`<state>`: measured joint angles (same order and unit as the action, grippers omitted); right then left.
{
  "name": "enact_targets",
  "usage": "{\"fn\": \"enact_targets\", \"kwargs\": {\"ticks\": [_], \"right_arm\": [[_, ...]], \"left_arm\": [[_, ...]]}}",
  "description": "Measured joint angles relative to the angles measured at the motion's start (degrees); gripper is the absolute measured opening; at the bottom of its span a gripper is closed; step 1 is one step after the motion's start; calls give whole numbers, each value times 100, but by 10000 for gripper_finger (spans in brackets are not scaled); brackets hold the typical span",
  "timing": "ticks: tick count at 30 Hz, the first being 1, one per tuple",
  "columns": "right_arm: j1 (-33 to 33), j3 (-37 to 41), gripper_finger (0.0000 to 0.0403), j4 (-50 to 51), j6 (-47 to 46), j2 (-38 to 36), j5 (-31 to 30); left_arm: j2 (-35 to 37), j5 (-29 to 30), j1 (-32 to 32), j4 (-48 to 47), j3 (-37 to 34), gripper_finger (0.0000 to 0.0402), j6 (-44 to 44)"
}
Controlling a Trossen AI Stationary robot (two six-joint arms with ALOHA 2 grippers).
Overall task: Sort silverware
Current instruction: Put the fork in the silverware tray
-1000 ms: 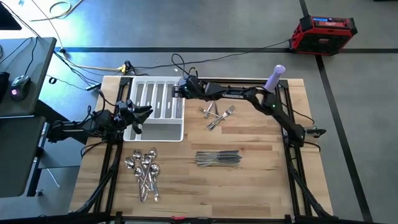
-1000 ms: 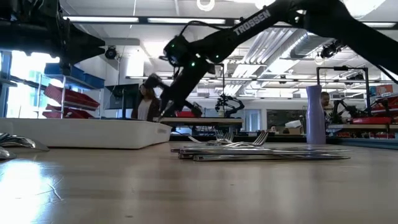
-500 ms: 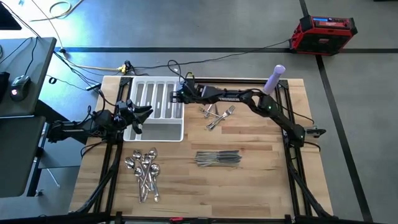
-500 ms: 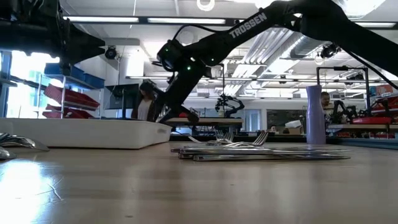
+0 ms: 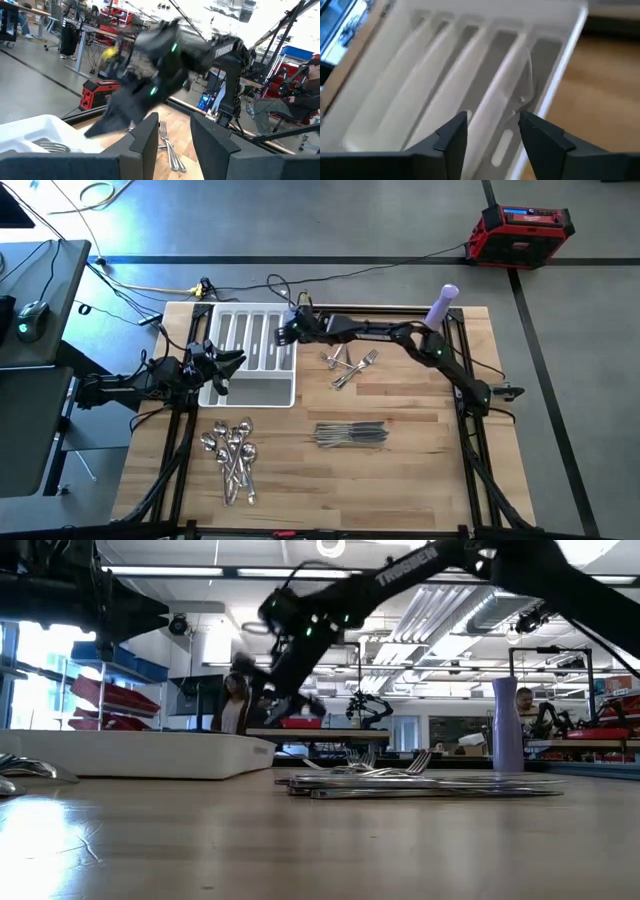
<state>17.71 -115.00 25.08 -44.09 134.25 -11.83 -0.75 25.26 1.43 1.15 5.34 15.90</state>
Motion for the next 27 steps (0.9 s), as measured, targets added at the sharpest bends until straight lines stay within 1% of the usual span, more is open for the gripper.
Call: {"fn": "enact_targets", "kwargs": {"ticks": [3, 5, 6, 8, 9, 10, 13, 15, 20, 21, 23, 25, 27], "right_arm": [[64, -11, 169, 616, 519, -392, -23], [105, -8, 167, 717, 687, -524, 133], [144, -8, 164, 662, 704, -545, 426], [222, -8, 157, 329, 675, -527, 1356], [239, -10, 151, 150, 651, -458, 1721], [243, -11, 146, -12, 636, -384, 1927], [241, 4, 123, -187, 655, -114, 1981], [256, 9, 101, -236, 660, 9, 2001], [373, -2, 15, -314, 945, 120, 2102], [386, -4, 8, -338, 1016, 143, 2054], [409, -83, 7, -260, 1081, 190, 1997], [416, -352, 2, -177, 1258, 258, 1969], [431, -737, 1, 133, 1492, 403, 1948]], "left_arm": [[1, 0, 0, 0, 0, 97, -2], [2, 0, 0, 2, 0, 97, -2], [1, 0, 0, 2, 0, 97, -2], [0, 7, -1, 3, 0, 97, -2], [2, 28, -1, 2, 0, 97, -2], [1, 56, -2, 4, 0, 97, -2], [2, 83, 0, 1, 0, 97, -2], [2, 85, -2, -9, 0, 97, -2], [1, 106, 0, -9, 0, 97, -96], [1, 110, 0, -5, 0, 97, -101], [0, 110, 0, -12, 0, 97, -103], [2, 124, 0, -19, 0, 97, -105], [0, 151, 0, -35, 0, 97, -103]]}}
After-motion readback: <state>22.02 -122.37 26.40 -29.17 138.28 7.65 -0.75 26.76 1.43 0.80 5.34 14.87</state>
